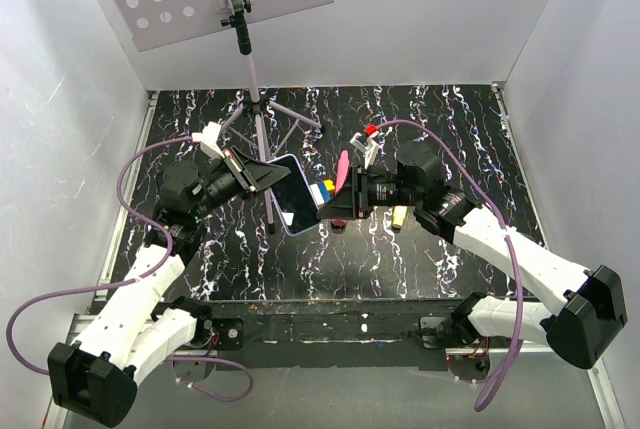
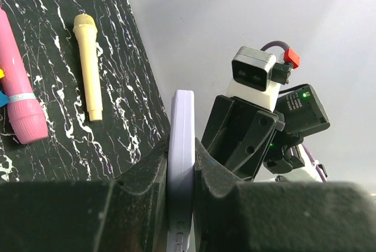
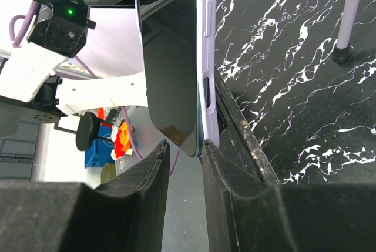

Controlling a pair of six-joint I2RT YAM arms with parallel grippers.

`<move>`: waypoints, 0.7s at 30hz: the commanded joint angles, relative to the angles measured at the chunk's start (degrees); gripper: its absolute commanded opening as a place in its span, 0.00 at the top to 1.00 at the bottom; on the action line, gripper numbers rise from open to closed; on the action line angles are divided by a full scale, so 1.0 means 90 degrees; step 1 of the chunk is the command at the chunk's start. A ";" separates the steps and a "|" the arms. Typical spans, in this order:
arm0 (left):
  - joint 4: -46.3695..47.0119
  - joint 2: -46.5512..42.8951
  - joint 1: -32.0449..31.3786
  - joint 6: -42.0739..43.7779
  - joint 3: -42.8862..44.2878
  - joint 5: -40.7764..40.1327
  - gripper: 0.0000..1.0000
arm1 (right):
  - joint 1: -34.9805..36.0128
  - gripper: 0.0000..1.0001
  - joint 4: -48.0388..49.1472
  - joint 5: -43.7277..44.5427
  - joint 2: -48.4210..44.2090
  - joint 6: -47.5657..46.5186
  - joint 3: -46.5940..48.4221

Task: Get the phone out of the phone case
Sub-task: Remove the phone case from the phone.

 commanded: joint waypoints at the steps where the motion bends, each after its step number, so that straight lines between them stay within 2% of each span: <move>1: 0.0670 0.0003 -0.0008 -0.0404 0.0074 0.0173 1.00 | 0.0049 0.65 0.0514 -0.0215 0.0081 0.0129 -0.0011; 11: 0.1774 0.0160 -0.0018 -0.1371 -0.0346 0.0340 1.00 | 0.0107 0.66 0.1530 -0.0528 0.0433 0.0812 -0.0256; 16: 0.1891 0.0140 -0.0027 -0.1528 -0.0395 0.0369 1.00 | 0.0117 0.64 0.2027 -0.0479 0.0725 0.1203 -0.0295; 21: 0.1950 0.0082 -0.0047 -0.1548 -0.0492 0.0378 1.00 | 0.0117 0.63 0.2846 -0.0635 0.1184 0.2062 -0.0236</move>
